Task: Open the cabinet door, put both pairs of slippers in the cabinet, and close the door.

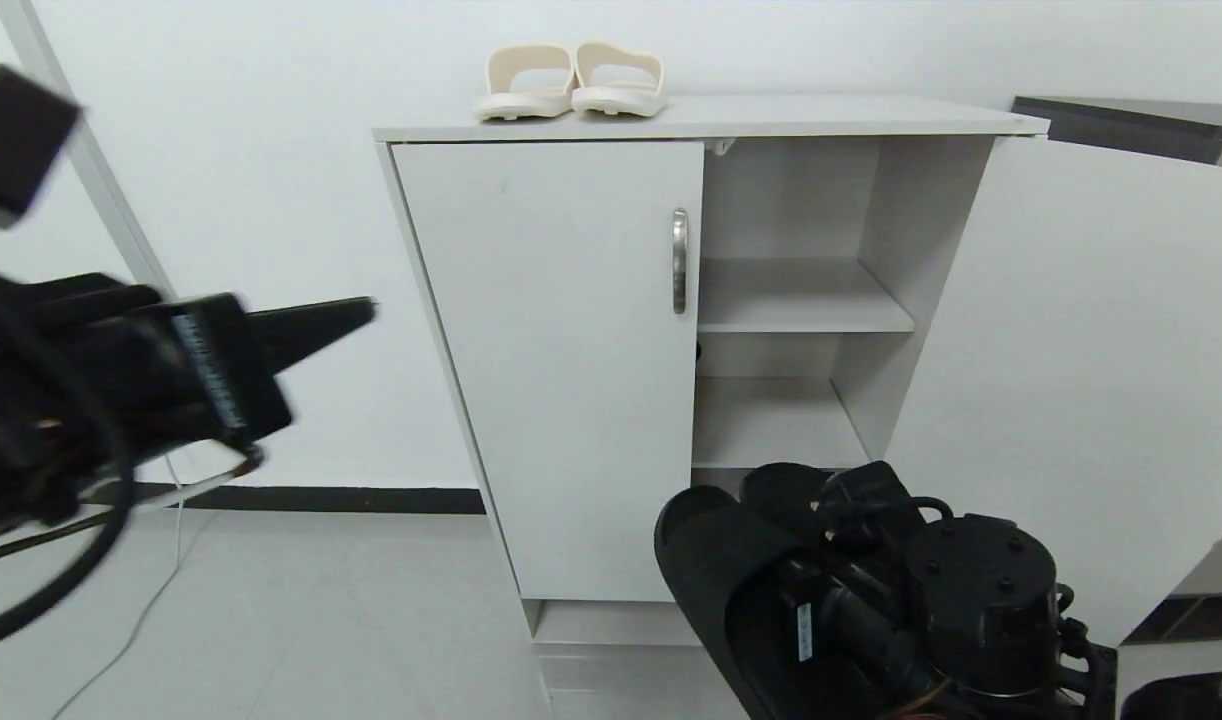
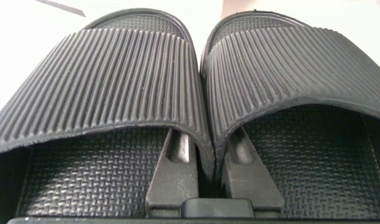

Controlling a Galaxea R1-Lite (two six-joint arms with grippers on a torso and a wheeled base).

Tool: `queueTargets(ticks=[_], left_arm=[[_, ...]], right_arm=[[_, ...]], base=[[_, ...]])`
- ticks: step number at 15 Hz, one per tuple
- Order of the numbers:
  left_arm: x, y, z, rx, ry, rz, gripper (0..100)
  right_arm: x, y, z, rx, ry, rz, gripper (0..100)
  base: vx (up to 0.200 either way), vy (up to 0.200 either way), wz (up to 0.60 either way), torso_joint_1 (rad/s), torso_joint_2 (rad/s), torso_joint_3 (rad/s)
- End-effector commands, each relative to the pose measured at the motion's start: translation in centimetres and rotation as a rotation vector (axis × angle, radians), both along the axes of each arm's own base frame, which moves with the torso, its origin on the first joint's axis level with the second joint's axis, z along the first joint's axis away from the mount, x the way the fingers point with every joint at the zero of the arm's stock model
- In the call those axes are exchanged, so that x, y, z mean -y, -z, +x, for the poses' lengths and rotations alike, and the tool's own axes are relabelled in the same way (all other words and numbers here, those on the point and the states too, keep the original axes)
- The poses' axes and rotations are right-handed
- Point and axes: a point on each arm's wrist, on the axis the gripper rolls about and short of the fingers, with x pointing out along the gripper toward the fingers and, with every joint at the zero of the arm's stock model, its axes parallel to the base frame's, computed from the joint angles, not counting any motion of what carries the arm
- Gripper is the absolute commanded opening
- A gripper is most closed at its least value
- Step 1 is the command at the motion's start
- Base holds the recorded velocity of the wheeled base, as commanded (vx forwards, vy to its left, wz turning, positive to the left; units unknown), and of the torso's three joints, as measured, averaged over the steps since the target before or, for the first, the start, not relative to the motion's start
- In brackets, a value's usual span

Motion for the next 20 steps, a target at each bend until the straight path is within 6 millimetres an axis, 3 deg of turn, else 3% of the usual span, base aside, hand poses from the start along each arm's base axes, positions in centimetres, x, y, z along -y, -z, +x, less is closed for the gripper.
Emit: queueTargets(ticks=[1, 4, 7, 8, 9, 12, 15, 20], left_arm=[[-7.3, 1.5, -10.5, 0.091, -0.356, -0.026, 0], [-8.5, 8.3, -16.9, 0.123, -0.603, -0.025, 0], [-8.2, 15.4, -17.7, 0.1, -0.686, 0.04, 0], [-8.2, 15.4, -17.7, 0.1, -0.686, 0.04, 0], [-8.2, 18.3, -16.9, 0.08, -0.689, 0.099, 0], [-8.1, 20.9, -15.9, 0.115, -0.611, 0.117, 0], [-7.7, 21.1, -15.8, 0.098, -0.412, 0.096, 0], [-7.6, 21.5, -15.8, 0.084, -0.381, 0.223, 0]], right_arm=[[-0.6, 0.8, 0.8, -0.002, 0.038, -0.03, 0], [-0.6, 0.5, 0.8, 0.017, 0.065, -0.037, 0], [-0.7, 0.4, 0.8, 0.02, 0.061, -0.032, 0], [-0.7, 0.4, 0.8, 0.02, 0.061, -0.032, 0], [-0.7, 0.5, 0.8, 0.018, 0.062, -0.036, 0], [-0.9, 0.8, 0.9, 0.009, 0.049, -0.039, 0], [-1.1, 1.3, 0.9, 0.001, 0.028, -0.035, 0], [-1.5, 1.1, 1.0, 0.009, 0.019, -0.03, 0]], base=[[0.0, 0.0, 0.0, 0.0, 0.0, 0.0], [0.0, 0.0, 0.0, 0.0, 0.0, 0.0], [0.0, 0.0, 0.0, 0.0, 0.0, 0.0], [0.0, 0.0, 0.0, 0.0, 0.0, 0.0], [0.0, 0.0, 0.0, 0.0, 0.0, 0.0], [0.0, 0.0, 0.0, 0.0, 0.0, 0.0], [0.0, 0.0, 0.0, 0.0, 0.0, 0.0], [0.0, 0.0, 0.0, 0.0, 0.0, 0.0]])
